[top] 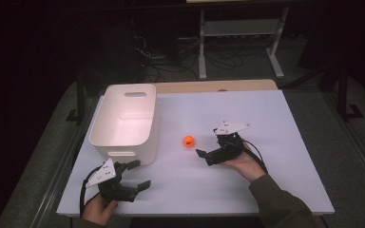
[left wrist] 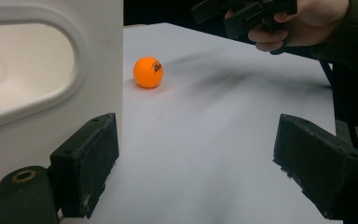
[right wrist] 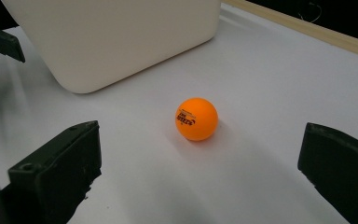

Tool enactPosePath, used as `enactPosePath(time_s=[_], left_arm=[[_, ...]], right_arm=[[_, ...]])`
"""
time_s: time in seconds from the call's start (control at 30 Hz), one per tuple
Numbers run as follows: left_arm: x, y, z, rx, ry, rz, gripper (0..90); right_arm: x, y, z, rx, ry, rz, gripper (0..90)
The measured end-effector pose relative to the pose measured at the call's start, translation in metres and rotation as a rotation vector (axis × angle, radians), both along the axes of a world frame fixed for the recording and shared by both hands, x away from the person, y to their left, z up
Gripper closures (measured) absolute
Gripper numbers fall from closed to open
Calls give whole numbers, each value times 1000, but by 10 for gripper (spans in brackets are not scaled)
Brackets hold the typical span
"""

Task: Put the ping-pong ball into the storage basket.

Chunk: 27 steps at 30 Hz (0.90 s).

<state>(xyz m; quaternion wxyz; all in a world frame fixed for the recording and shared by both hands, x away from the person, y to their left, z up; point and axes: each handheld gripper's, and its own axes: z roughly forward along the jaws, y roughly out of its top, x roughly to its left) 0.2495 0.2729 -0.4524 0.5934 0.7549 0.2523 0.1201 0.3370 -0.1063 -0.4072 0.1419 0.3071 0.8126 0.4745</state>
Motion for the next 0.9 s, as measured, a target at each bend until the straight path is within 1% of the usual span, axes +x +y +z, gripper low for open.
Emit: enactPosePath(time_s=[0.9], left_arm=[[0,0,0,-1,0,0,139]], right_arm=[[12,16,7,10,-12,24,0]])
